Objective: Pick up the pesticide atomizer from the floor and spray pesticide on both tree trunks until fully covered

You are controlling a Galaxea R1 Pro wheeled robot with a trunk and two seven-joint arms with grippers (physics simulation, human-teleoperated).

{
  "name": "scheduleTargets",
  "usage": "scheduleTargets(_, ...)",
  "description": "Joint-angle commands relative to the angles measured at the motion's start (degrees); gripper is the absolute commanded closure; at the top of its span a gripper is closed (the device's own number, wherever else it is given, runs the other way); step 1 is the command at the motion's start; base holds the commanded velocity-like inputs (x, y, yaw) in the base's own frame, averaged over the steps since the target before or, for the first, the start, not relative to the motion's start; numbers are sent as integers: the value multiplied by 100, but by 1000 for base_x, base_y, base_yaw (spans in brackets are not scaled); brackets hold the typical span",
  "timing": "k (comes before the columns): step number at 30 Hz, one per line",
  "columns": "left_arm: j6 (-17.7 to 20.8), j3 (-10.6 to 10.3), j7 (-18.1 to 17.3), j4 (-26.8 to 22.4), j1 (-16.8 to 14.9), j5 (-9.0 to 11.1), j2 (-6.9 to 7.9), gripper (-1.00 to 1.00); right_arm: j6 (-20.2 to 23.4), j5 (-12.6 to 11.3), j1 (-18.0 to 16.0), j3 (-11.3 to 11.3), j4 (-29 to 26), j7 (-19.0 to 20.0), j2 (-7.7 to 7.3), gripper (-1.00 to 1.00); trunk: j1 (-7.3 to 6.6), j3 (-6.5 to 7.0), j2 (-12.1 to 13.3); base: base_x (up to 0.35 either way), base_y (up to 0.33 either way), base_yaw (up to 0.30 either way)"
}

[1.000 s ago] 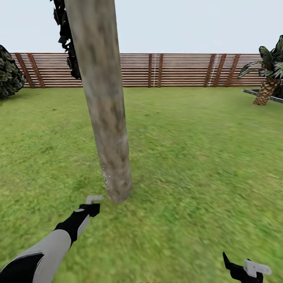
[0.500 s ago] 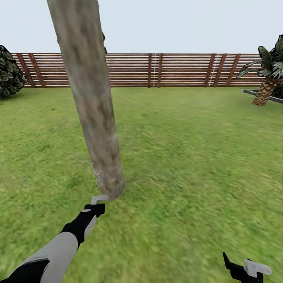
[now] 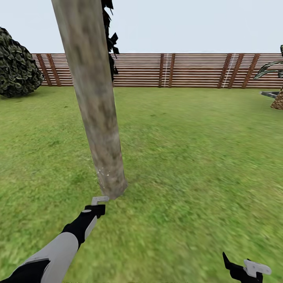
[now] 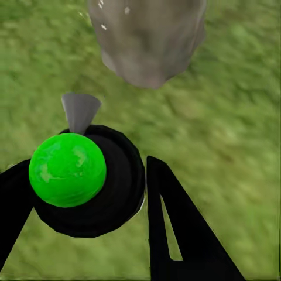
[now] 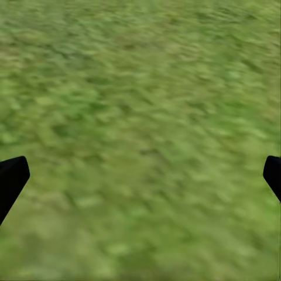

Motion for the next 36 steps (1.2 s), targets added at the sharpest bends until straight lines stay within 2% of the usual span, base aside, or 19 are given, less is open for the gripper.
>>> scheduleTargets(1, 25, -2, -6, -4, -1, -2, -4, 100, 0, -4, 0, 0, -2, 0, 1, -100, 0, 0, 0, -40, -70, 46)
scheduleTargets(5, 169, 16, -15, 9, -1, -11, -8, 100, 0, -7, 0, 0, -4, 0, -6, -100, 0, 0, 0, -12, -22, 14)
scheduleTargets(8, 1175, 1, 2, -86, -48, -14, -10, 100, 0, -9, 1, 0, -4, 0, -7, -100, 0, 0, 0, -1, -1, 1)
scheduleTargets(10, 1658, -15, 3, -206, -92, -19, -15, 100, 0, -9, 1, 0, -4, 0, -7, -100, 0, 0, 0, 0, 0, 0)
scheduleTargets(15, 2179, -20, -11, -395, -191, -14, -31, 100, 0, -9, 1, 0, -4, 0, -7, -100, 0, 0, 0, 0, 0, 0)
scheduleTargets(18, 2228, -13, -32, -723, -185, -4, -103, 100, 0, -9, 0, 0, -4, 0, -7, -100, 0, 0, 0, 0, 0, 0)
scheduleTargets(21, 2236, -19, -30, -1158, -176, -5, -342, 100, 0, -9, 0, 0, -3, 0, -7, -100, 0, 0, 0, 0, 0, 0)
scheduleTargets(24, 2270, -19, -33, -1610, -153, -3, -407, 100, 0, -8, -1, 0, -4, 0, -7, -100, 0, 0, 0, 0, 0, 0)
scheduleTargets(26, 2298, -20, -52, -2171, -115, -3, -388, 100, 0, -6, -3, 0, -4, 0, -7, -100, 0, 0, 0, 0, 0, 0)
scheduleTargets(29, 2342, 6, -64, -2452, -107, -16, -301, 100, 0, -3, 1, 0, -1, 0, -7, -100, 0, 0, 0, 0, 0, 0)
scheduleTargets(31, 2719, 11, -77, -2648, -106, -2, 2, 100, 0, -4, 0, 0, -4, 0, -7, -100, 0, 0, 0, 0, 0, 0)
scheduleTargets(32, 2775, 8, -81, -2718, -106, -2, 38, 100, 0, -4, -1, 0, -4, 0, -7, -100, 0, 0, 0, 0, 0, 0)
scheduleTargets(34, 2919, -24, -94, -2856, -106, -2, 60, 100, 0, -1, -1, 0, -4, 0, -7, -100, 0, 0, 0, 0, 0, 0)
scheduleTargets(36, 3182, -42, -99, -3025, -115, -2, 0, 100, 0, -6, -4, 0, -4, 0, -7, -100, 0, 0, 0, 0, 0, 0)
